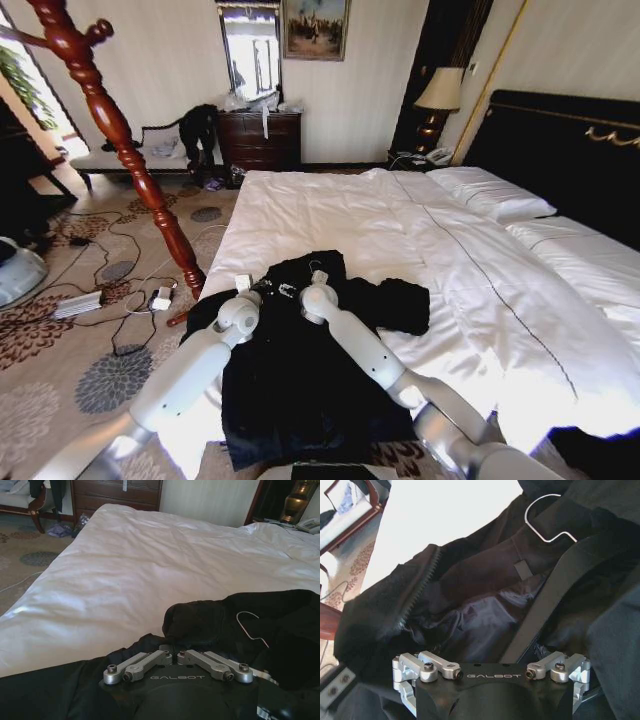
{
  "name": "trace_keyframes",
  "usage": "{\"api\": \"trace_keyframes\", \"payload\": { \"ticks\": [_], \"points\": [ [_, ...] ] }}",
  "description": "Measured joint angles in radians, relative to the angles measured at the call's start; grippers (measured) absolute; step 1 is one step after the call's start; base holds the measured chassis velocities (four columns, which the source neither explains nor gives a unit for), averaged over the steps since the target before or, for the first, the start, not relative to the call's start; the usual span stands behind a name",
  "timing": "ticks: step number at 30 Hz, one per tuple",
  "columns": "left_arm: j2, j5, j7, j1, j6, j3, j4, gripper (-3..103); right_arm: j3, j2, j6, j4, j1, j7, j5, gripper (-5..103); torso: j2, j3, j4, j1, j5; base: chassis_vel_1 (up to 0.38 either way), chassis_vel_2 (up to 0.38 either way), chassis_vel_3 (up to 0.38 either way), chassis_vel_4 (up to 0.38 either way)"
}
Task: Pick up the clothes from the bed and hang them on the clothes hanger.
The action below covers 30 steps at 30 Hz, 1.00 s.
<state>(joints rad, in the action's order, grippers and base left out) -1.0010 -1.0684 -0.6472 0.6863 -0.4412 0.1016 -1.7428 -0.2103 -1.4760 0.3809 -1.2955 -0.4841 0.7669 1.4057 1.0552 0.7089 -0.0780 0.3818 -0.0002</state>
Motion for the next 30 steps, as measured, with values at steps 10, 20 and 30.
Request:
{"api": "trace_keyframes", "payload": {
  "ticks": [10,20,30],
  "points": [
    [0.06,-0.004,0.014,0.035,0.0,-0.007,-0.051,0,0.007,-0.008,-0.024,0.046,0.02,-0.05,-0.051,100,0.0,0.0,-0.0002,0.0,0.0001,0.0,0.0,0.0,0.0],
    [0.149,-0.051,0.068,0.056,-0.011,-0.035,-0.1,0,0.016,-0.03,-0.049,0.1,0.039,-0.086,-0.095,100,0.0,0.0,0.0,0.0,0.0001,0.0,0.0,0.0,0.0],
    [0.171,-0.032,0.101,0.076,-0.027,-0.021,-0.094,0,0.021,-0.038,-0.072,0.145,0.054,-0.117,-0.134,100,0.0,0.0,0.0,0.0,0.0,0.0,0.0,0.0,0.0]
  ]
}}
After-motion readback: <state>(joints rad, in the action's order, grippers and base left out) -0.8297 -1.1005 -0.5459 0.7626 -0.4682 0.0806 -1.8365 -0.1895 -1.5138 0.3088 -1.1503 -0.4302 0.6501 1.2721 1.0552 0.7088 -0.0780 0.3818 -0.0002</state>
